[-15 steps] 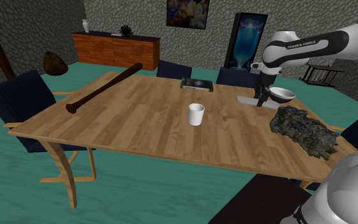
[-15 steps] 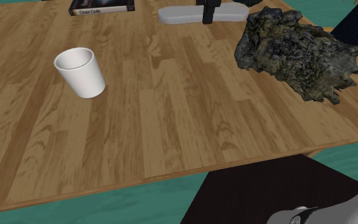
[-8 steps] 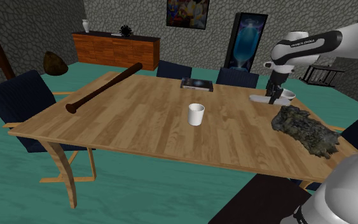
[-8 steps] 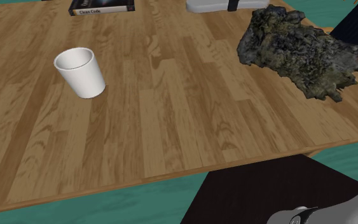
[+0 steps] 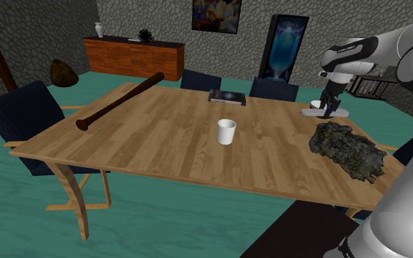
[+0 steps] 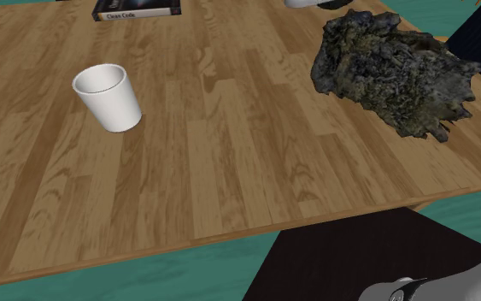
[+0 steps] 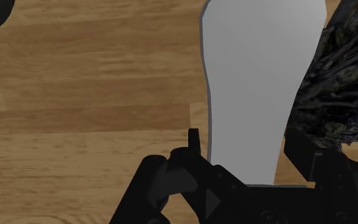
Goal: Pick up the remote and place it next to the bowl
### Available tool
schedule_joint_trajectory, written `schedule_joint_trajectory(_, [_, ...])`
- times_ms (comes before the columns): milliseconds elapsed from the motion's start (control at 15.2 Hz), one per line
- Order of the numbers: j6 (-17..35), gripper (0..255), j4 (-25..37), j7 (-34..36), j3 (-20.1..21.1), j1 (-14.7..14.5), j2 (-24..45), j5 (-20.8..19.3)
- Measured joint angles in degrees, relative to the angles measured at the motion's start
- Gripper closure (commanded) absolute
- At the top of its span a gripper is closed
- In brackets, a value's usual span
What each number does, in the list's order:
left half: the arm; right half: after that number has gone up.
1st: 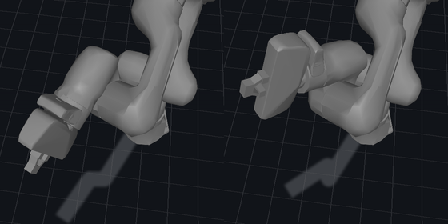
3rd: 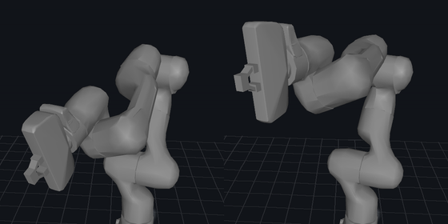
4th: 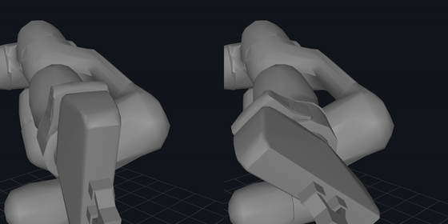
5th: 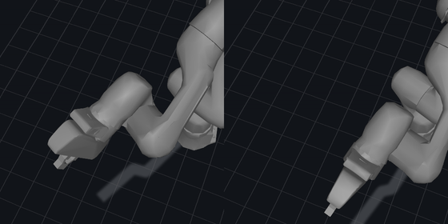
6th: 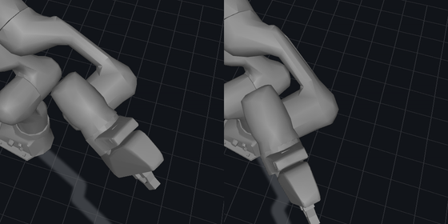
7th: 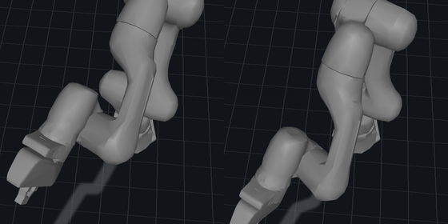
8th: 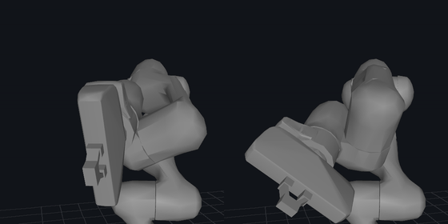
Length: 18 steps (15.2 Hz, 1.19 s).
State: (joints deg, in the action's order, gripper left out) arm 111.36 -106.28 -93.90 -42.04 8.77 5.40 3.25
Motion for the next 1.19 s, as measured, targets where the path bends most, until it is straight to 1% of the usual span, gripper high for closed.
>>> schedule_joint_trajectory(330, [-3.12,255,9.46,-9.07,-1.66,6.36,8.93,6.65])
schedule_joint_trajectory(528, [-6.22,255,18.08,-14.14,-1.28,12.26,16.29,11.57])
schedule_joint_trajectory(594, [-6.36,255,18.91,-14.80,-1.16,13.08,17.20,12.18])
schedule_joint_trajectory(726, [-5.69,255,19.05,-15.42,-0.88,13.73,18.27,12.90])
schedule_joint_trajectory(1188, [-0.93,255,14.95,-16.14,-0.34,13.50,19.24,13.85])
